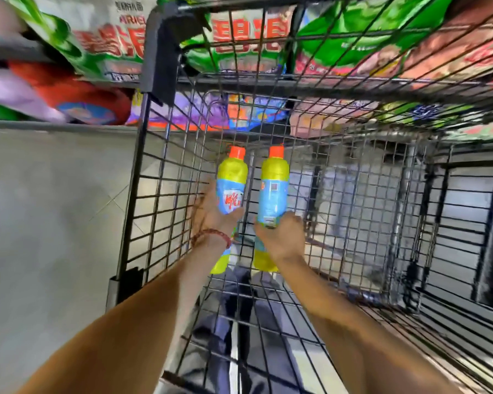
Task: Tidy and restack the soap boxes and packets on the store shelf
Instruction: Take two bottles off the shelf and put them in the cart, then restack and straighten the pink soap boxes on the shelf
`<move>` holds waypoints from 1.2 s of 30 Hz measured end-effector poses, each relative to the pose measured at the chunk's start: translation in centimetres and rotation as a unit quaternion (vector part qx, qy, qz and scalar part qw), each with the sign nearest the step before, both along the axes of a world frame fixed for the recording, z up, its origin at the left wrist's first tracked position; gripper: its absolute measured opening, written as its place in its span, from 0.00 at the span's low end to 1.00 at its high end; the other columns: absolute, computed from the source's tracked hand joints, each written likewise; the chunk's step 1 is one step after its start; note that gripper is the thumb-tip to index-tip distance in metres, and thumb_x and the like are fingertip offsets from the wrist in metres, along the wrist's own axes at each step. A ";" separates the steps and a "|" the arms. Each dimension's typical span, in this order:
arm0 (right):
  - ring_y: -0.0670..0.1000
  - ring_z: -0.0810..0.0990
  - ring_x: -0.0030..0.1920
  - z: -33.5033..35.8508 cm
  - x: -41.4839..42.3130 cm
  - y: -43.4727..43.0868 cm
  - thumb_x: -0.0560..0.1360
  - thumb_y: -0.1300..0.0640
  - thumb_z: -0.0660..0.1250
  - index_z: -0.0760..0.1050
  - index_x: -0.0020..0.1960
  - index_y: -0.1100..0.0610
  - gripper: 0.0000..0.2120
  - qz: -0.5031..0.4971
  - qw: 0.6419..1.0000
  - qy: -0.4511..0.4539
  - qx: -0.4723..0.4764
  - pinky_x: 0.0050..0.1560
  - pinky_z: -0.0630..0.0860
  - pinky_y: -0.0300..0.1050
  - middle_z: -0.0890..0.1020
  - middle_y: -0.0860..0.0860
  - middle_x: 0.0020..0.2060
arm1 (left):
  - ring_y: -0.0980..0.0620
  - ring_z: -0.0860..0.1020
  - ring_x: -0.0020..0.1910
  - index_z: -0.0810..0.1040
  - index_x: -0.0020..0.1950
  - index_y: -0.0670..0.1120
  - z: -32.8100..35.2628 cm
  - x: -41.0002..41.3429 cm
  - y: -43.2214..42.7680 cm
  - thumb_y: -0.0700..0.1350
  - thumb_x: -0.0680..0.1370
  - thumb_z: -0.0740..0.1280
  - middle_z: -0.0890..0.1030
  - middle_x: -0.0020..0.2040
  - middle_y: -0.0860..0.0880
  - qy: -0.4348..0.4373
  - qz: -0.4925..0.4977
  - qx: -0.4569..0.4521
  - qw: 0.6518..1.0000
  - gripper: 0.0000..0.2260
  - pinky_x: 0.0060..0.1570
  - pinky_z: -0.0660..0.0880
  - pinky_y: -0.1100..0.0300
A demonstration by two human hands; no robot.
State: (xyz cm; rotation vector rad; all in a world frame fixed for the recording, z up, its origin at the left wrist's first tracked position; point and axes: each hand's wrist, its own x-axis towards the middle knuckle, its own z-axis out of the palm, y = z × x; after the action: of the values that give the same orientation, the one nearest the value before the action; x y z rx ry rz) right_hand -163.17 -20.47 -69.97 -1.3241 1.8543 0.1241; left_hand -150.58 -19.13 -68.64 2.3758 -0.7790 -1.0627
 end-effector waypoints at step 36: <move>0.64 0.79 0.43 36.4 -1.5 11.8 0.66 0.63 0.73 0.78 0.48 0.66 0.12 0.500 0.797 -0.029 -0.337 0.38 0.78 0.56 0.80 0.62 0.43 | 0.37 0.80 0.51 0.81 0.56 0.39 36.1 4.4 22.7 0.40 0.70 0.72 0.82 0.51 0.38 -0.263 -0.252 -0.026 0.931 0.15 0.48 0.78 0.48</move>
State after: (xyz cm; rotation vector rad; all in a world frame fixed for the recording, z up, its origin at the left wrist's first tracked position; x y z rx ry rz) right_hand -164.65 -8.67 -33.62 -2.6760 0.9461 -0.0480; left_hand -146.18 3.55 -32.50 2.5002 -1.6523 -0.5407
